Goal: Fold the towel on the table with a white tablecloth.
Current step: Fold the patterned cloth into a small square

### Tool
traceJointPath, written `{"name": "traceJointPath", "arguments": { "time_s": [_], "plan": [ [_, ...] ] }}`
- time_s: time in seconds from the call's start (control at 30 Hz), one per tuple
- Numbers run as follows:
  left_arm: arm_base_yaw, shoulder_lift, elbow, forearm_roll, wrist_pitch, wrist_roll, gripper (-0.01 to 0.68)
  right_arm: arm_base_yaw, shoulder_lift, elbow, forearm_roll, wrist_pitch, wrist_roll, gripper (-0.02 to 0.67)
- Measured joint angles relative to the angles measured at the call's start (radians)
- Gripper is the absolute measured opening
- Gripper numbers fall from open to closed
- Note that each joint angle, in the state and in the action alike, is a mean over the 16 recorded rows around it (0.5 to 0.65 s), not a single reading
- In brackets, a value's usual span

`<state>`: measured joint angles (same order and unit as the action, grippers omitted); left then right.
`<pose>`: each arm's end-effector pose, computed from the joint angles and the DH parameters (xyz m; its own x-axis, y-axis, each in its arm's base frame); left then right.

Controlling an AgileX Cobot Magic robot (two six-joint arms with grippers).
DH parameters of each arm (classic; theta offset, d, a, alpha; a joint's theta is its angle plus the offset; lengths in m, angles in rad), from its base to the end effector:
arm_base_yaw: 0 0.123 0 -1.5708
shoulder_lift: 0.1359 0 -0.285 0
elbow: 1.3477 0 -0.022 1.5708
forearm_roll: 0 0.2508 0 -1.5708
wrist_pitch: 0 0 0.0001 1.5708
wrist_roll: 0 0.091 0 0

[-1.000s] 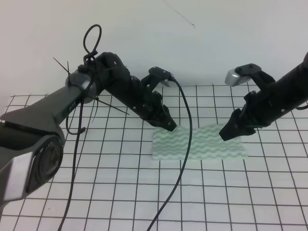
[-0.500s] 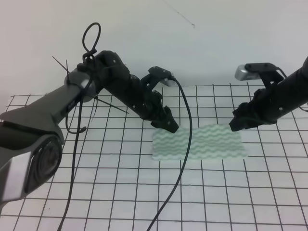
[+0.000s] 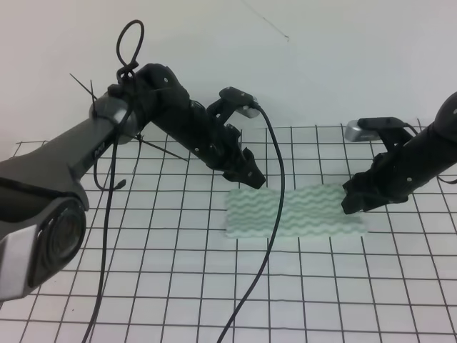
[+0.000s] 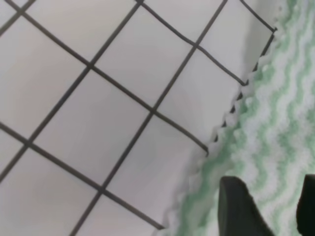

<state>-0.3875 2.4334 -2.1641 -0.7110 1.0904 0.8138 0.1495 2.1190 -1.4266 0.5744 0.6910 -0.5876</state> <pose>0.4619 -0.2454 0.1858 -0.5445 0.5934 -0.5927 0.8340 0.4584 -0.3072 0.4193 0.0951 0.1393 -0.8863 -0.2517 -0.3887 -0.3733 0.8851 0.2779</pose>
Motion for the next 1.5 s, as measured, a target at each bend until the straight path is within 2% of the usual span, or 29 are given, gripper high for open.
{"name": "traceJointPath", "arguments": {
  "time_s": [0.9,1.13,1.5],
  "plan": [
    [0.0,-0.001,0.0,0.001,0.006,0.002,0.255,0.003,0.013,-0.018,0.051,0.003,-0.03,0.249],
    [0.0,-0.001,0.0,0.001,0.006,0.002,0.255,0.004,0.015,-0.018,0.029,-0.001,-0.028,0.191],
    [0.0,-0.001,0.0,0.001,0.008,0.002,0.255,0.004,0.018,-0.019,-0.003,-0.025,-0.028,0.047]
  ]
}}
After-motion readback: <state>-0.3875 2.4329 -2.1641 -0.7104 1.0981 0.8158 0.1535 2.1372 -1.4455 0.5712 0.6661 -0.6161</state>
